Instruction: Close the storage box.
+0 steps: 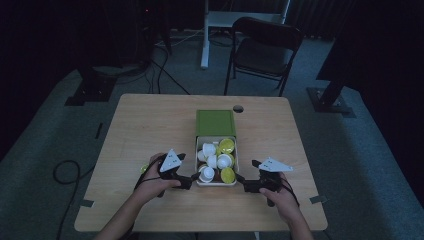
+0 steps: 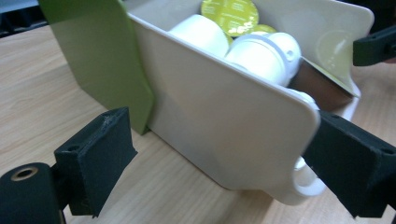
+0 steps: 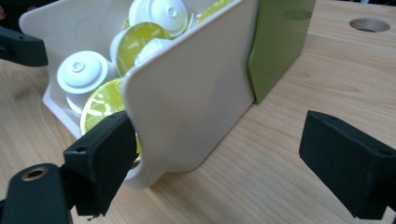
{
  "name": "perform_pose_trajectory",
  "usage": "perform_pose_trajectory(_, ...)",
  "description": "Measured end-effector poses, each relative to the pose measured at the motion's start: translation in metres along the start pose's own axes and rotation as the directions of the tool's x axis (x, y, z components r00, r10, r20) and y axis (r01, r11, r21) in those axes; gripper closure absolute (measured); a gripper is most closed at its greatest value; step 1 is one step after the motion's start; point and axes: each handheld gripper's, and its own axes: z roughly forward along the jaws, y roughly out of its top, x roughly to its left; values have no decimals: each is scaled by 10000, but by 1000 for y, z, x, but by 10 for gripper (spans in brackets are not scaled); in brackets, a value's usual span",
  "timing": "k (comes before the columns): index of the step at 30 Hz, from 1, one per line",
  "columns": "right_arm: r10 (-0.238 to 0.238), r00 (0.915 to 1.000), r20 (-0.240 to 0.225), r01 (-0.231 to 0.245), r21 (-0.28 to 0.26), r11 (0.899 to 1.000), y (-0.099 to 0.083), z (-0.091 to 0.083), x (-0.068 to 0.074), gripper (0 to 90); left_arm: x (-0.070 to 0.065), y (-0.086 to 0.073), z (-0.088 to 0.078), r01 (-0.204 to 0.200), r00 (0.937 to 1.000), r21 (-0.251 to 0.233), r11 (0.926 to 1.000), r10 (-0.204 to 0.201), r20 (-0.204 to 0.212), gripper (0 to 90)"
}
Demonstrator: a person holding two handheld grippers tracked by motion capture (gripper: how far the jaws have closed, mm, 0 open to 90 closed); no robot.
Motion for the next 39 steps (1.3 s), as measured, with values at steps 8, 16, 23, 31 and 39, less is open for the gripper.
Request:
perform_pose_trajectory(8,-48,9999,-90,49,87,10000,3,2,-3,111,4,2,2,-22,10000,55,10000,22,22,93)
perform_pose_trajectory(16,-47,10000,-66,47,101,9999,6,6,-4,111,9,4,5,83,10000,71,9999,-83,-47,92)
perform_pose_trajectory(23,26,10000,-4,-26,54,10000,7,9,-8,111,11,6,9,156,9999,82,9998,-156,-41,92)
perform_pose_trajectory(31,96,9999,93,-96,47,9999,9,13,-14,111,16,7,14,241,9997,80,9997,-241,-57,90)
perform_pose_trajectory(39,193,9998,106,-193,24,9998,10,17,-17,111,20,10,17,180,9998,181,9997,-179,-49,85)
